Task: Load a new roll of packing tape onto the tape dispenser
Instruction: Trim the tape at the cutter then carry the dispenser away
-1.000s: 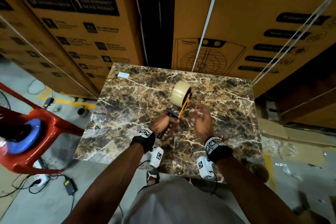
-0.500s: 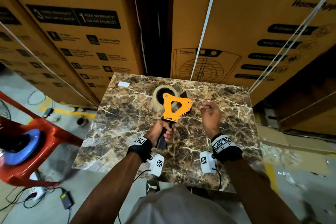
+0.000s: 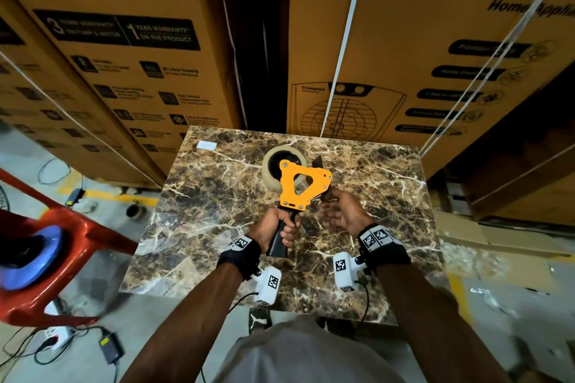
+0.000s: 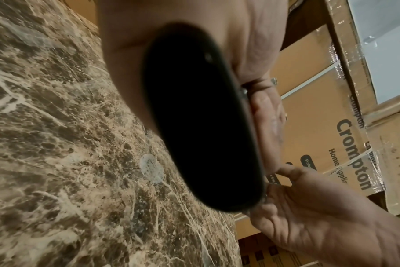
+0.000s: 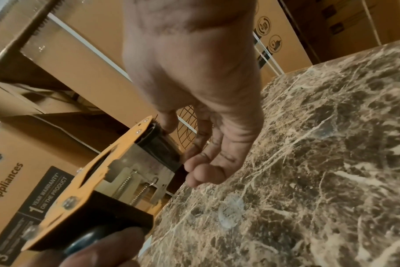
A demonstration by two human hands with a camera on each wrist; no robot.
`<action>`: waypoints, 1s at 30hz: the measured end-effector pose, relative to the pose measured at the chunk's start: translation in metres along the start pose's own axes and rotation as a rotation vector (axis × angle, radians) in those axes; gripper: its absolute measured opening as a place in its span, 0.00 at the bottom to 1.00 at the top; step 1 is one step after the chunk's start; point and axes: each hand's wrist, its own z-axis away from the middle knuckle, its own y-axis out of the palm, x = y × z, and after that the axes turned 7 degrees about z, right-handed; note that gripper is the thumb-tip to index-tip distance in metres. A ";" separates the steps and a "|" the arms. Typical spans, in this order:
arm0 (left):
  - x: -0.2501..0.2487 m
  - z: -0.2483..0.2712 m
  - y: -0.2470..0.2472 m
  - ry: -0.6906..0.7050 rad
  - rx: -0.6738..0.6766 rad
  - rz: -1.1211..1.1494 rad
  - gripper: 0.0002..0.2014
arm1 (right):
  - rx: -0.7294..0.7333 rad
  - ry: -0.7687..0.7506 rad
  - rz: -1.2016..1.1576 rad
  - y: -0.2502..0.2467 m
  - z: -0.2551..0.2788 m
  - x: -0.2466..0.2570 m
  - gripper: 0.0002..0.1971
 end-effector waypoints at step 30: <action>-0.023 -0.007 0.015 0.058 0.014 -0.061 0.06 | 0.013 0.004 -0.376 -0.007 -0.011 0.022 0.12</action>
